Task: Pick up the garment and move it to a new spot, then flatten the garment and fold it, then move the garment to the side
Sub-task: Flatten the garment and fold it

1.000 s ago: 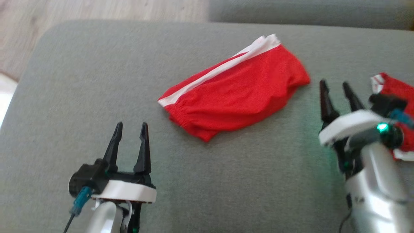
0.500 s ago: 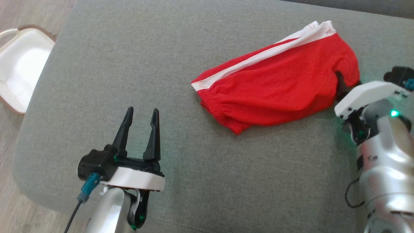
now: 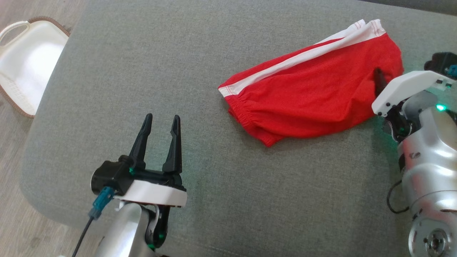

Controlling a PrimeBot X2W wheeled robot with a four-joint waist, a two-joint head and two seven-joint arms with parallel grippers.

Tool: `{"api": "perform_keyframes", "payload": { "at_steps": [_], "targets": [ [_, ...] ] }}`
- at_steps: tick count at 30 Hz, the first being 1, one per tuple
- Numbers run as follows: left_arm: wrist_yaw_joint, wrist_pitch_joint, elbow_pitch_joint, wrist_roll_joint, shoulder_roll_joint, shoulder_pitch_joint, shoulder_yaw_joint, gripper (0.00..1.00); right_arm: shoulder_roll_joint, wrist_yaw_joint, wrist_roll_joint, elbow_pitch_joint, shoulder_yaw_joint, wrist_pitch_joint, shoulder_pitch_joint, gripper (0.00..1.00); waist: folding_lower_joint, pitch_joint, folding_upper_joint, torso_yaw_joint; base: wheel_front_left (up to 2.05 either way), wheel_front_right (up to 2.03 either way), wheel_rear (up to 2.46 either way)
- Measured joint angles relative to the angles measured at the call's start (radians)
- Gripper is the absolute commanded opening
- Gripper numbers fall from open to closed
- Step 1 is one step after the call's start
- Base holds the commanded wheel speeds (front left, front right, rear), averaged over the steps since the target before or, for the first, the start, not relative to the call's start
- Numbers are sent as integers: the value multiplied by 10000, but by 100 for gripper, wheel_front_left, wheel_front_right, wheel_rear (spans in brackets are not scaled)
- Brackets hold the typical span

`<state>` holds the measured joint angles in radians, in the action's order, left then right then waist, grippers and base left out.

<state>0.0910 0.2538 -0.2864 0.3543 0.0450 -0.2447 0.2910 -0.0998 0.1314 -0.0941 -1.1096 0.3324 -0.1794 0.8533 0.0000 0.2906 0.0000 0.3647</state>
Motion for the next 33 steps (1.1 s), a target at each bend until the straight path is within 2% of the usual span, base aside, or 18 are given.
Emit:
{"api": "perform_keyframes", "payload": {
  "at_steps": [1,7,14,22,29,33],
  "targets": [
    [0,0,0,10,0,0,0,100,-10,0,2,-46,0,2,49,0,0,17,0,-2,0,0,0],
    [-23,0,-35,13,-2,-13,2,100,73,0,-270,-362,-165,552,185,0,1,52,0,-153,0,0,0],
    [63,0,-59,-56,-12,-28,-268,100,278,0,-1948,-364,-909,1289,-29,0,1,-238,0,-533,0,0,0],
    [148,0,-56,-288,-12,156,-497,100,301,0,-4447,932,-2654,1841,-1568,0,-1,-925,0,-1240,0,0,0],
    [163,0,-35,-470,-8,935,-623,100,343,0,-5538,2079,-3214,2414,-3235,0,-1,-1586,0,-2009,0,0,0],
    [238,0,-33,-560,-4,1139,-656,100,387,0,-5854,2468,-2938,2817,-4137,0,-2,-1946,0,-2352,0,0,0]
  ]
}}
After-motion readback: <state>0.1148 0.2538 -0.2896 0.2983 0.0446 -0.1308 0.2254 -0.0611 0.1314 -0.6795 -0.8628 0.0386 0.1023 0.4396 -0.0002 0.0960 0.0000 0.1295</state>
